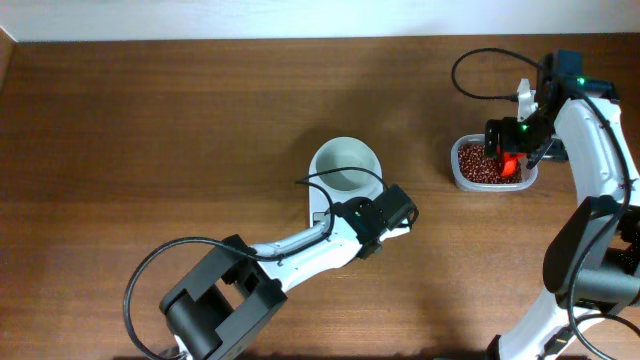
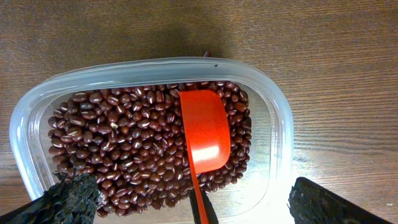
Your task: Scoop item into bowl and weigh 50g on scale
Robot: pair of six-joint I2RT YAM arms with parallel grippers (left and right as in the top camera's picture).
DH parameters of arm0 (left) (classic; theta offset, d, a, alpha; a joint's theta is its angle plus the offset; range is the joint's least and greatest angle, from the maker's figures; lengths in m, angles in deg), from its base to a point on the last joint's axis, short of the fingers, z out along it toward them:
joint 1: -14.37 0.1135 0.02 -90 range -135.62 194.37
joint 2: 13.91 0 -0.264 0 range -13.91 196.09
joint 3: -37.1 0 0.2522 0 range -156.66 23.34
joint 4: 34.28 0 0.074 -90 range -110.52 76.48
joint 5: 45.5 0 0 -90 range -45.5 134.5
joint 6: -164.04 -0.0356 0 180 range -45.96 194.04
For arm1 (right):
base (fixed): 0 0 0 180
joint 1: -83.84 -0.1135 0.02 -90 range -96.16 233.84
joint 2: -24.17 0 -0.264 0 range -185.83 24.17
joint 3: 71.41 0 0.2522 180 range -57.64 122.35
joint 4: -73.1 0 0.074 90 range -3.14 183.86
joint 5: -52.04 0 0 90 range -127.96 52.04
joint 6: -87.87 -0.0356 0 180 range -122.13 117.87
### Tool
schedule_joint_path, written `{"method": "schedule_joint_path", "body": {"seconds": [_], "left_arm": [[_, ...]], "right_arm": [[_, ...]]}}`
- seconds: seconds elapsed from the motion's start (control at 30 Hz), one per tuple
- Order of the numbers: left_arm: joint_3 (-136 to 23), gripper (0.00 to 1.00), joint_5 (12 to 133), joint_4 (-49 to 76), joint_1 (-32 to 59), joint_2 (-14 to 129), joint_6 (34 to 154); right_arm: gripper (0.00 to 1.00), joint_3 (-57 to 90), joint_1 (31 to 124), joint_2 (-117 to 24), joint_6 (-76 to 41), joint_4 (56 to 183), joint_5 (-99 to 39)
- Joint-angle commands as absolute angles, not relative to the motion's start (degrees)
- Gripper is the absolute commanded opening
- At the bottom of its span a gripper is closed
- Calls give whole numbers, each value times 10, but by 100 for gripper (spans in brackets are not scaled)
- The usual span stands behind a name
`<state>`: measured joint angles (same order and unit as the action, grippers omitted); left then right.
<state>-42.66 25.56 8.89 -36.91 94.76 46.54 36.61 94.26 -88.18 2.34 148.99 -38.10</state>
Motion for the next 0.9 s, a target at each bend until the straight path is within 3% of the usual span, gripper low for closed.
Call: {"method": "schedule_joint_path", "body": {"seconds": [0.0, 0.2, 0.53, 0.87], "left_arm": [[-412, 0, 259, 79, -357, 1000, 457], [-412, 0, 215, 62, -349, 1004, 481], [-412, 0, 245, 91, -372, 1002, 487], [-412, 0, 364, 140, -374, 984, 418]], "right_arm": [[99, 363, 944, -878, 19, 1489, -384], [99, 363, 944, -878, 19, 1490, -384], [99, 363, 944, -878, 19, 1490, -384], [99, 363, 944, -878, 19, 1490, -384]]}}
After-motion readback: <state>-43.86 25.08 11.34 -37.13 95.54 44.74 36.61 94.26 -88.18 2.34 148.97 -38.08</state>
